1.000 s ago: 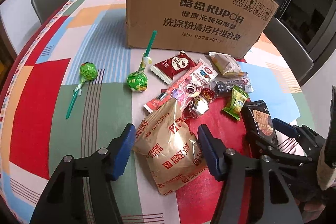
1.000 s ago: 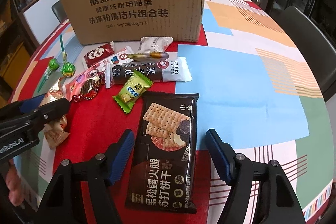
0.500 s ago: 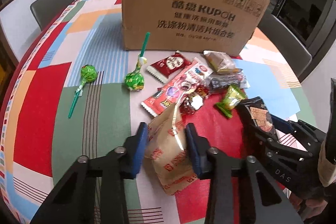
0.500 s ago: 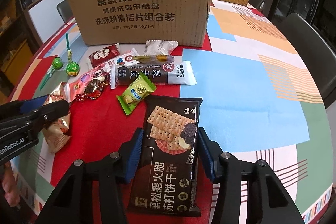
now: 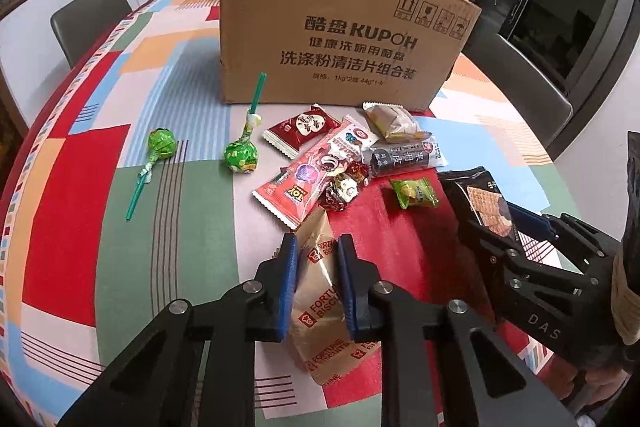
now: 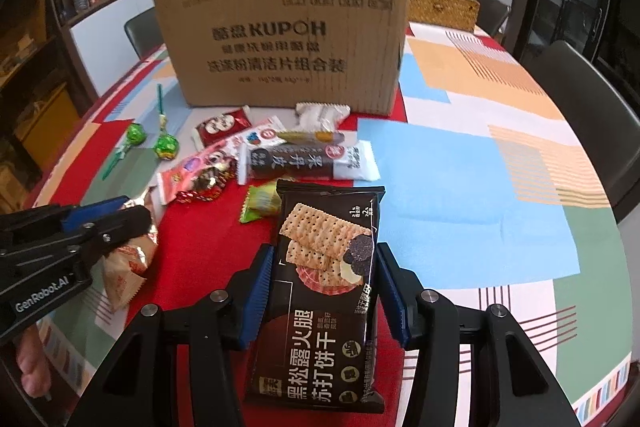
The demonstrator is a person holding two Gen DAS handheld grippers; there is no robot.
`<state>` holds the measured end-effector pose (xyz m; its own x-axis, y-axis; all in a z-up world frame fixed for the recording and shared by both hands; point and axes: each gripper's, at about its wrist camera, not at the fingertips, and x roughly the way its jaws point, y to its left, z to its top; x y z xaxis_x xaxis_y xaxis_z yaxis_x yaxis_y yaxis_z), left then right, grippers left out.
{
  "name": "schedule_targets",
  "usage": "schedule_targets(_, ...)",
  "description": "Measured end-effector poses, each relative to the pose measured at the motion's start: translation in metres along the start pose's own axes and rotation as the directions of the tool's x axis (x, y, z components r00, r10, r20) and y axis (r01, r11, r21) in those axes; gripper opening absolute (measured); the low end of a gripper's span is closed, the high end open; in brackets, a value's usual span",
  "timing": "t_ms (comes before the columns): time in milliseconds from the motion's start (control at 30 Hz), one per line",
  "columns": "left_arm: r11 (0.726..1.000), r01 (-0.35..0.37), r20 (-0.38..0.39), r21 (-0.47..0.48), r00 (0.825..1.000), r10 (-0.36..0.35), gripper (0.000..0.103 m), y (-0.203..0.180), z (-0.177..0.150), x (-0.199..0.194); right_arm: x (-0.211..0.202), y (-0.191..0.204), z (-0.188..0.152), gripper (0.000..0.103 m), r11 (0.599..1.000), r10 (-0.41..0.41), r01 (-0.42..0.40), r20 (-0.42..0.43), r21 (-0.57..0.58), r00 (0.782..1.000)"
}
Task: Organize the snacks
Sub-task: 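Grasp the tan biscuit bag with the left tool while the right tool grasps the dark cracker pack, then lift both snacks and carry them over the cardboard box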
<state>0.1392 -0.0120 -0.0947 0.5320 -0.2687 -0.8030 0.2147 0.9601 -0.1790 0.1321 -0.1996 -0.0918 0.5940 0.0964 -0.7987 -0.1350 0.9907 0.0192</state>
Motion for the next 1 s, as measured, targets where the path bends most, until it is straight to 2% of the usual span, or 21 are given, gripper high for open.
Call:
schedule_targets(200, 1.0, 0.007, 0.031, 0.01, 0.999, -0.008, 0.015, -0.004, 0.0, -0.009, -0.009, 0.001, 0.002, 0.051, 1.0, -0.001, 0.001, 0.025, -0.002, 1.0)
schedule_targets(300, 1.0, 0.006, 0.046, 0.009, 0.999, -0.007, 0.004, -0.004, 0.001, -0.014, -0.012, 0.001, 0.002, 0.051, 1.0, 0.005, -0.005, 0.034, -0.003, 0.999)
schedule_targets(600, 1.0, 0.007, 0.067, 0.011, 0.998, -0.008, 0.003, -0.005, 0.001, -0.02, -0.019, 0.004, 0.003, 0.051, 1.0, 0.015, -0.015, 0.053, -0.013, 0.998)
schedule_targets(1000, 0.999, -0.009, 0.207, 0.046, 0.978, -0.001, 0.003, -0.017, 0.017, -0.061, -0.039, 0.005, 0.012, 0.051, 0.999, 0.046, -0.044, 0.112, -0.025, 0.993)
